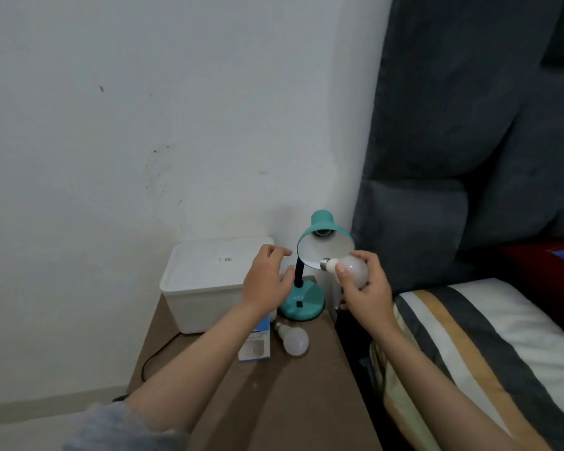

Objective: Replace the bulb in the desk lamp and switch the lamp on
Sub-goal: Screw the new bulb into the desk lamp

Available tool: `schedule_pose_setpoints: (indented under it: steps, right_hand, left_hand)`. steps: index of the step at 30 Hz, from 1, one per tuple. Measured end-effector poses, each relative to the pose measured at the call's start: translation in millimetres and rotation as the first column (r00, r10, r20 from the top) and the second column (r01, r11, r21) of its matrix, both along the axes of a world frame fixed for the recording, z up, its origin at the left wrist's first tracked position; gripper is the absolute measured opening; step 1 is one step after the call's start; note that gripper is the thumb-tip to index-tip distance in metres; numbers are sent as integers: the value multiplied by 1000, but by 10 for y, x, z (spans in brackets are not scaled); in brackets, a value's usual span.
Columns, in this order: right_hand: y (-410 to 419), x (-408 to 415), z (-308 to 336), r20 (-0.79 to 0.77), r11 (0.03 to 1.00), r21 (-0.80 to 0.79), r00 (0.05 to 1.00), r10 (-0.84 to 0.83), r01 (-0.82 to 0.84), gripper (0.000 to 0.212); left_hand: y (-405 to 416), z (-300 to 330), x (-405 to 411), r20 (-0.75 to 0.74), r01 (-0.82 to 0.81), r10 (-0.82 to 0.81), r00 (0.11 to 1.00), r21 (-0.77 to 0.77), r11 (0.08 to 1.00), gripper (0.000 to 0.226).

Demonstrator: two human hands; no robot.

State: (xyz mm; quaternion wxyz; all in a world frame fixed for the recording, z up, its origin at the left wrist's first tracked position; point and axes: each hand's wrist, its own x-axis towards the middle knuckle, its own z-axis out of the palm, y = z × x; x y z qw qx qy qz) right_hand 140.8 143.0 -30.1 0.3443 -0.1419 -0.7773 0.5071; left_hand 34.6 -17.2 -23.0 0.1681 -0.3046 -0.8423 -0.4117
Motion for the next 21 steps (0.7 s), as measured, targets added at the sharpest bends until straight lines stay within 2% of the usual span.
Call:
schedule_pose_setpoints:
  steps: [5, 13, 18, 21]
  right_hand:
    - [-39, -161, -146, -68, 998, 57, 998, 7, -3, 50]
    - [-76, -503, -274, -210, 929, 316, 969, -131, 194, 54]
    - [-107, -679, -306, -216, 882, 380, 953, -210, 280, 54]
    - [-105, -741, -312, -201, 883, 378, 956, -214, 278, 53]
  left_hand:
    - [163, 114, -154, -86, 82, -83, 993, -5, 997, 26]
    - [294, 112, -390, -102, 171, -176, 979, -52, 984, 31]
    - [319, 67, -453, -158, 213, -212, 964, -11, 977, 39]
    - [327, 55, -475, -197, 219, -213, 957, 9, 976, 38]
